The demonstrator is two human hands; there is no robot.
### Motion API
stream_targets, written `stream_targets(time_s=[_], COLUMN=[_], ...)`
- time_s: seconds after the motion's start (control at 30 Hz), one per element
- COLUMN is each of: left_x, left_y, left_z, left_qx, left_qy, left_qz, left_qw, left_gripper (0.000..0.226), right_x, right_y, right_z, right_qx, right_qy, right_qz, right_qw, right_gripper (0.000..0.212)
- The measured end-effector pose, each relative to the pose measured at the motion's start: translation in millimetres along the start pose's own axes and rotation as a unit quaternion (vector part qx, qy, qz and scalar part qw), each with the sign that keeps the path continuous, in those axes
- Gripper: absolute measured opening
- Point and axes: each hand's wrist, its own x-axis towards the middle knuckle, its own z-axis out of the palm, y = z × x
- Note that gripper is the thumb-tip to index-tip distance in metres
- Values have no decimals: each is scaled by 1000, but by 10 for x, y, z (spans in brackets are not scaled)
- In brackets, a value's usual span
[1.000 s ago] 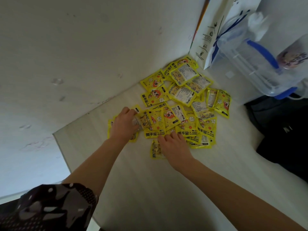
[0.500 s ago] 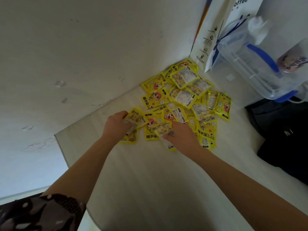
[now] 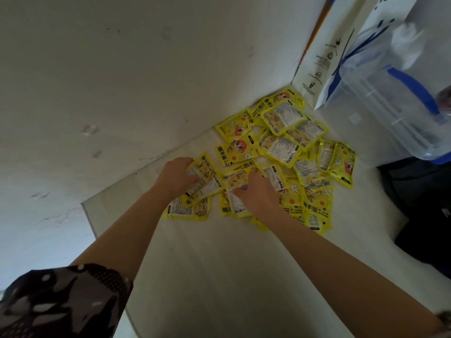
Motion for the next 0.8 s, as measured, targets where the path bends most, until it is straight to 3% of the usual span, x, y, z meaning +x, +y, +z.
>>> stream_targets(time_s=[0.07,0.17,0.27,0.43,0.8], left_x=[40,65,61,36,-71], left_y=[-24,-11,15,-28,-16], left_z=[0,-9,14,56,43], left_qx=[34,59,71,69,24], left_qy=[-11,-43,-49,-33,-5], left_qz=[0,-2,2,5,-9], left_qw=[999,997,996,997,1000], left_gripper=[46,54,56,55,25], right_x=[-7,-24,-8,31,179], right_y=[-24,-31,-43,-86,-104], right_z=[67,143,194,236,118], right_qx=[-50,-113,-133,-110,-82], right_qy=[22,87,109,95,11], right_qz=[-15,-23,-25,-47,-45], right_qw=[998,990,985,988,996], right_gripper=[27,48,51,45,43])
